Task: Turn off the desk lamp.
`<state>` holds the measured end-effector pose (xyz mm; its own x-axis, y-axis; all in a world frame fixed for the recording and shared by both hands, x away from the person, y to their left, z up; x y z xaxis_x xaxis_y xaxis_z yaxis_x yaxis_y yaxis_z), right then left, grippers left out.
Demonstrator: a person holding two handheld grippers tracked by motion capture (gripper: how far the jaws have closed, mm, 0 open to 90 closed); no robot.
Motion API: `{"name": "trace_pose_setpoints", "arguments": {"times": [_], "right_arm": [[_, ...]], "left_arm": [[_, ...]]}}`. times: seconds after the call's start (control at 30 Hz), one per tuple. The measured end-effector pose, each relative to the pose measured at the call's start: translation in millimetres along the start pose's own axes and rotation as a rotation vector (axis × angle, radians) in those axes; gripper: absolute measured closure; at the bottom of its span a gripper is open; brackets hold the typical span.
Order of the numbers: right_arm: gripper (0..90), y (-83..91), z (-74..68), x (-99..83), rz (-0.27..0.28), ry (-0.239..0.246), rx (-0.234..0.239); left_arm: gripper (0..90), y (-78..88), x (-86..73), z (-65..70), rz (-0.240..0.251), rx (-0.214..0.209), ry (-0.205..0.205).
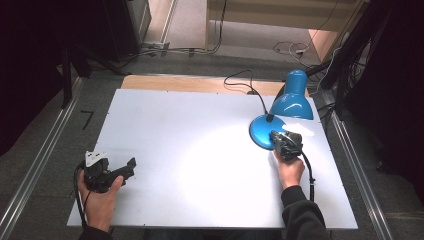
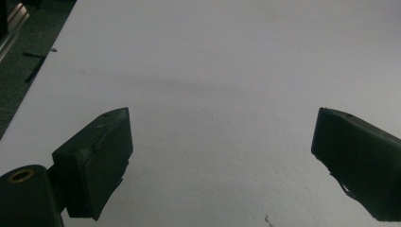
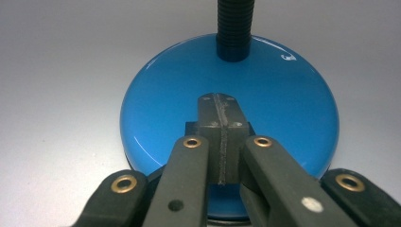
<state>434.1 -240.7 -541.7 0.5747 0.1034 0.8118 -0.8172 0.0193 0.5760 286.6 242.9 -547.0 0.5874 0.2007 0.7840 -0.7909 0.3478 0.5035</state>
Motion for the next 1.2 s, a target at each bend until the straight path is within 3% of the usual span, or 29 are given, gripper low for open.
{"name": "trace_pose_setpoints", "arguments": {"times": [0.67, 1.07, 1.2], "right_arm": [[87.8, -4.7, 0.3, 0.5, 0.0, -0.006, -0.014], [87.5, -3.8, 2.3, 2.0, -0.027, -0.003, -0.016], [84.3, -1.5, 6.0, 5.1, -0.014, -0.021, -0.016]], "left_arm": [[7.0, -0.1, -0.1, -1.5, 0.002, 0.0, 0.002], [7.0, 0.4, 0.5, -0.7, 0.005, 0.0, 0.003], [7.0, 0.3, 0.6, -1.1, 0.006, 0.002, 0.004]]}}
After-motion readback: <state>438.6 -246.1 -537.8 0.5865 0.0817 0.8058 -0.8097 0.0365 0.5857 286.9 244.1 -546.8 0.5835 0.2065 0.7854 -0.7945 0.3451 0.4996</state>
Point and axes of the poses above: each handheld gripper's, and its own axes: y roughly backward along the jaws, x roughly out of its top, z roughly to its right, the point moved 8 cm from there along -y, roughly forward along the jaws, and after that the axes turned 15 degrees about -x, right-handed, at the moved point
